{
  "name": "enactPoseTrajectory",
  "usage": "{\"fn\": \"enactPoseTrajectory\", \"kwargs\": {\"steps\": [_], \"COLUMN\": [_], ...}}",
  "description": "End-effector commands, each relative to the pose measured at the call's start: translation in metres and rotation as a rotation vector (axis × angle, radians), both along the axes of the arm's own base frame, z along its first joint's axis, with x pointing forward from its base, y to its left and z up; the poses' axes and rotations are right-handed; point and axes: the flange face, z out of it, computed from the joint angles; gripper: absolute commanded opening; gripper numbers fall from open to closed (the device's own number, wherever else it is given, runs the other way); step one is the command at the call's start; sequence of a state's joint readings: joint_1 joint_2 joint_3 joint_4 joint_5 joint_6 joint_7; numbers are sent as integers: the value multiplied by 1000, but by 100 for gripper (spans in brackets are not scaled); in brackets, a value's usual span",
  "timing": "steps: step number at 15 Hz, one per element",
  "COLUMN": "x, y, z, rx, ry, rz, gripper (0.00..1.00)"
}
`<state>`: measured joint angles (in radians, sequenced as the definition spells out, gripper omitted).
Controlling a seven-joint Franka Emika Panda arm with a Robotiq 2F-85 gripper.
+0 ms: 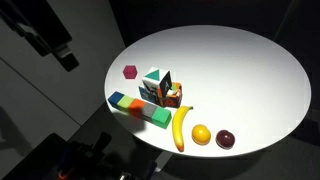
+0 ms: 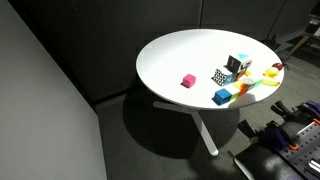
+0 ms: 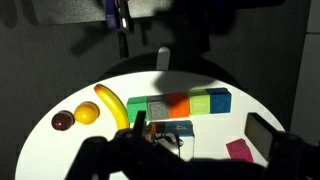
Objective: Pick up the block with the number one on it and put it on the table
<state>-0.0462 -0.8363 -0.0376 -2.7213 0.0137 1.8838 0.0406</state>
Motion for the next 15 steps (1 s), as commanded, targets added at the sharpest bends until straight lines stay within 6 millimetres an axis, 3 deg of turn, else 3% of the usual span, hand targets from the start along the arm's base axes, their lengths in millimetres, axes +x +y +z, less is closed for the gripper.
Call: {"fn": "enactPoseTrajectory", "kwargs": {"steps": [1, 7, 15], "x": [0, 0, 28], "y": [0, 0, 16], "z": [1, 1, -13], "rx": [0, 0, -47], "ry": [1, 0, 14], "rz": [0, 0, 12], "gripper": [100, 100, 100]}}
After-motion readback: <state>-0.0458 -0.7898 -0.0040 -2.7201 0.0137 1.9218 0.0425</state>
